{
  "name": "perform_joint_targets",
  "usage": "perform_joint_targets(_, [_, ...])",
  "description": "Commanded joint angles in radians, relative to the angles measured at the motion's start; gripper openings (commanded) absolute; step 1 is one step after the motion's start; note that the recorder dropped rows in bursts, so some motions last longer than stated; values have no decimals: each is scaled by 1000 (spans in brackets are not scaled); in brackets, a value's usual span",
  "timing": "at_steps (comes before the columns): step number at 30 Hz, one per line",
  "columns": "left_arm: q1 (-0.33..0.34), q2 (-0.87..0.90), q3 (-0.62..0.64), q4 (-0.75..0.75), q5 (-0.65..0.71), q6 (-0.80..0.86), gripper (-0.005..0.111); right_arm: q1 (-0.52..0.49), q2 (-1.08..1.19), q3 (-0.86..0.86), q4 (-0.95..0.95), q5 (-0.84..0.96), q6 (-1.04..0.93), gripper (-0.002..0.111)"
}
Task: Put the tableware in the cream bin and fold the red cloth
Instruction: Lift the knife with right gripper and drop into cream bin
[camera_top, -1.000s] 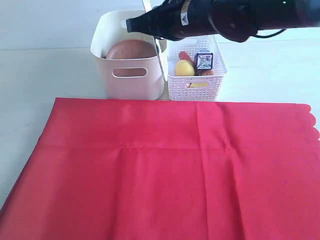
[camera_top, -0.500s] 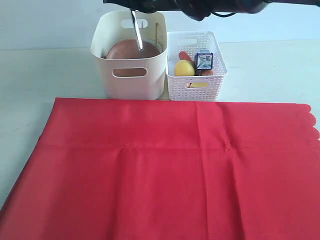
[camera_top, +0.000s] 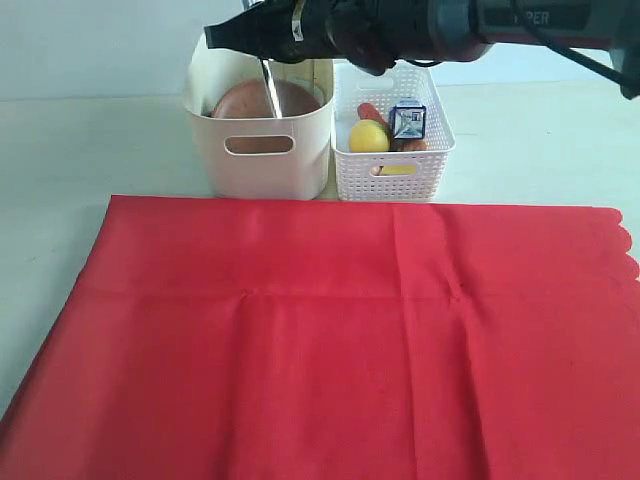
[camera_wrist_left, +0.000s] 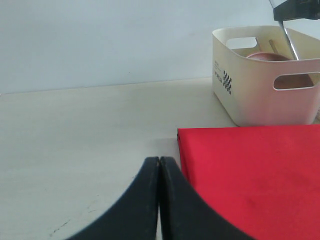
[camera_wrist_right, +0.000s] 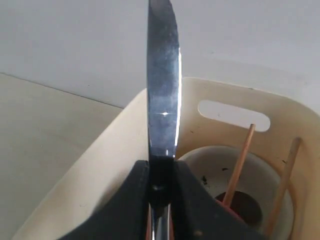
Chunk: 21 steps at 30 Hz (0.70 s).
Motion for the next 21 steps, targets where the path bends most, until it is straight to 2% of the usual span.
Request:
perform_joint_targets(1, [-4,-6,0,5,-4,-5,3,-1,5,-9,-8,-14,-7,0])
perform_joint_targets(11, [-4,-6,0,5,-4,-5,3,-1,7,-9,-8,-3,-7,0])
perform_joint_targets(17, [-4,-6,0,5,-4,-5,3,-1,7,-9,-8,-4,-7,12])
perform_joint_targets(21, [-4,-6,0,5,-4,-5,3,-1,7,-9,-8,-4,-7,16])
